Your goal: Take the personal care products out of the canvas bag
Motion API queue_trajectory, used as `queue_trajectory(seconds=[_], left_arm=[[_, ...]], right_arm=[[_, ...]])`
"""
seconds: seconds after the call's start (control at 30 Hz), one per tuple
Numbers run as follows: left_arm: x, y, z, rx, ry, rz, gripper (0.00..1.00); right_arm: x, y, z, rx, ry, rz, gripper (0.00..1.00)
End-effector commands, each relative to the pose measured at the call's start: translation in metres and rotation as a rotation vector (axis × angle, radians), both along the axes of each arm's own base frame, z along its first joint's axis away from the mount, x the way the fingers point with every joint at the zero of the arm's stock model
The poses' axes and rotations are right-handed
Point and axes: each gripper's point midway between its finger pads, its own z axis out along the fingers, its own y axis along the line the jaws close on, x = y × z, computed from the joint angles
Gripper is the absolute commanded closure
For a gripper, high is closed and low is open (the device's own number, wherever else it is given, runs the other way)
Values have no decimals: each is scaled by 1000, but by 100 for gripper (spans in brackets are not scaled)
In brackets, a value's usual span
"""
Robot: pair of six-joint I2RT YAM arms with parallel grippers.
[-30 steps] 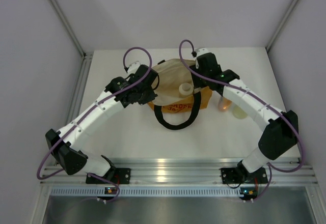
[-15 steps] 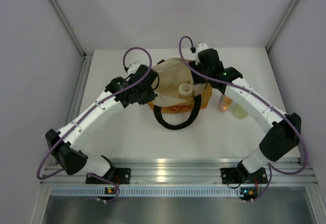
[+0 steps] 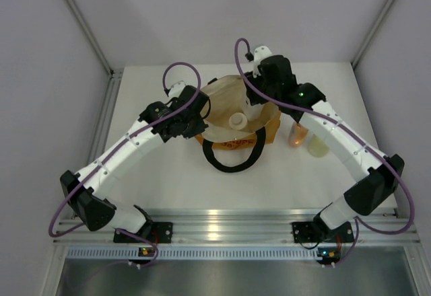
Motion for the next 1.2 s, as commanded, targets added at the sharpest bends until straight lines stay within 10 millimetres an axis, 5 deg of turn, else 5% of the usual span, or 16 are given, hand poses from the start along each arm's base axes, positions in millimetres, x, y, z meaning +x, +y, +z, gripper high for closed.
queue_trajectory(seconds=[0.0, 0.27, 0.6, 1.17], left_arm=[[5, -2, 2, -11, -24, 19, 100], [5, -1, 1, -10, -22, 22, 100], [3, -2, -4, -10, -8, 20, 100], [-2, -1, -6, -15, 2, 8, 100]], right_arm=[[-16, 12, 122, 172, -262, 77, 100], [-40, 11, 164, 228, -308, 127, 100], [-59, -21, 222, 295, -422, 44, 100], [-64, -83, 263, 313, -533, -158, 100]])
